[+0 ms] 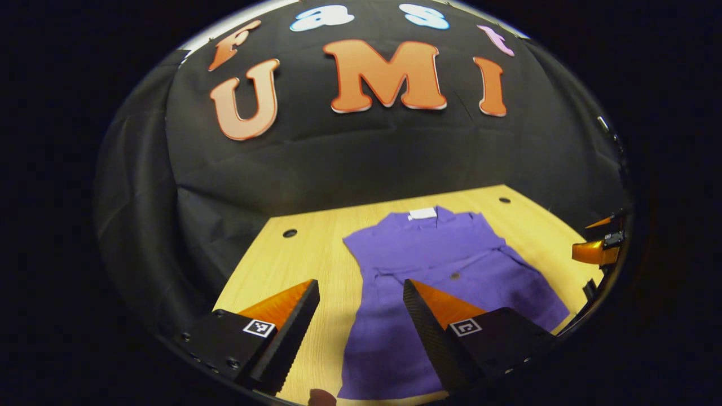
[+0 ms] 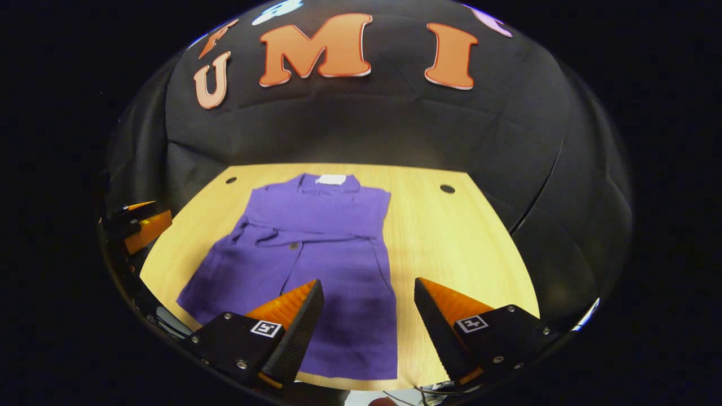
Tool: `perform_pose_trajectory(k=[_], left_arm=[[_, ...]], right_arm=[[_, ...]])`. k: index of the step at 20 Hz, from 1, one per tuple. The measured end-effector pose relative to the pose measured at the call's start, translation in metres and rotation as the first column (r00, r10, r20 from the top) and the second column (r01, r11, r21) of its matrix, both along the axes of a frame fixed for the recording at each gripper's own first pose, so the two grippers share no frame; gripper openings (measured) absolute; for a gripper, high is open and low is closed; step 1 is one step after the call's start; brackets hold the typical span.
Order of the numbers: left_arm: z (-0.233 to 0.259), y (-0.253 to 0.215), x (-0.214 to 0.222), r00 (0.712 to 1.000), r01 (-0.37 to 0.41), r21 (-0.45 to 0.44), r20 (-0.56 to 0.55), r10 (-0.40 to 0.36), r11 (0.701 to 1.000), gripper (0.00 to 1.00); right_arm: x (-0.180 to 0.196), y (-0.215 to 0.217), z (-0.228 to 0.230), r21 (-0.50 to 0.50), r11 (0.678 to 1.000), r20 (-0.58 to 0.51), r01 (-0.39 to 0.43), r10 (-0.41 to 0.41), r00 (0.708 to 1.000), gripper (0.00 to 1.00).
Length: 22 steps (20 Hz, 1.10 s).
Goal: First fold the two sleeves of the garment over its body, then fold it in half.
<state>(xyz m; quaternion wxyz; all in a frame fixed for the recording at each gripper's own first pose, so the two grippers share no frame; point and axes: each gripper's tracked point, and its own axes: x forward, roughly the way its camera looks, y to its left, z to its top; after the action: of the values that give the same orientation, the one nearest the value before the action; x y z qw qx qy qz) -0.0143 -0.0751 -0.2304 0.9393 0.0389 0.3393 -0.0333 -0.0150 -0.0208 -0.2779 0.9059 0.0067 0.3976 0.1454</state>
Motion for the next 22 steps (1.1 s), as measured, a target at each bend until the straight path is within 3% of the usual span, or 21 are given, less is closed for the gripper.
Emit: perform_pose_trajectory(k=[4, 9, 17, 20, 21, 22], left_arm=[[-0.047, -0.001, -0.033, 0.983, 0.023, -0.002, -0.182, -0.023, 1.0, 0.96], [-0.094, 0.001, -0.073, 0.92, 0.009, -0.036, -0.391, -0.023, 0.999, 0.97], [-0.156, 0.01, -0.125, 0.766, -0.048, -0.062, -0.643, -0.003, 0.997, 0.97], [-0.169, 0.011, -0.148, 0.7, -0.04, -0.05, -0.714, -0.007, 0.998, 0.98], [-0.173, 0.011, -0.158, 0.674, -0.035, -0.052, -0.738, -0.015, 0.998, 0.98], [-0.174, 0.01, -0.158, 0.666, -0.033, -0.057, -0.746, -0.02, 0.998, 0.98]], right_arm=[[-0.028, -0.006, -0.038, -0.004, 1.0, -0.131, 0.008, -0.009, 0.991, 0.97], [-0.06, -0.014, -0.08, -0.019, 1.0, -0.289, 0.021, -0.026, 0.957, 0.97], [-0.111, -0.026, -0.128, -0.05, 0.999, -0.491, 0.022, -0.044, 0.87, 1.0], [-0.124, -0.025, -0.137, -0.056, 0.998, -0.547, 0.027, -0.053, 0.835, 0.96], [-0.125, -0.024, -0.141, -0.065, 0.998, -0.554, 0.025, -0.057, 0.831, 0.97], [-0.122, -0.026, -0.141, -0.078, 0.997, -0.544, 0.019, -0.058, 0.837, 0.97]])
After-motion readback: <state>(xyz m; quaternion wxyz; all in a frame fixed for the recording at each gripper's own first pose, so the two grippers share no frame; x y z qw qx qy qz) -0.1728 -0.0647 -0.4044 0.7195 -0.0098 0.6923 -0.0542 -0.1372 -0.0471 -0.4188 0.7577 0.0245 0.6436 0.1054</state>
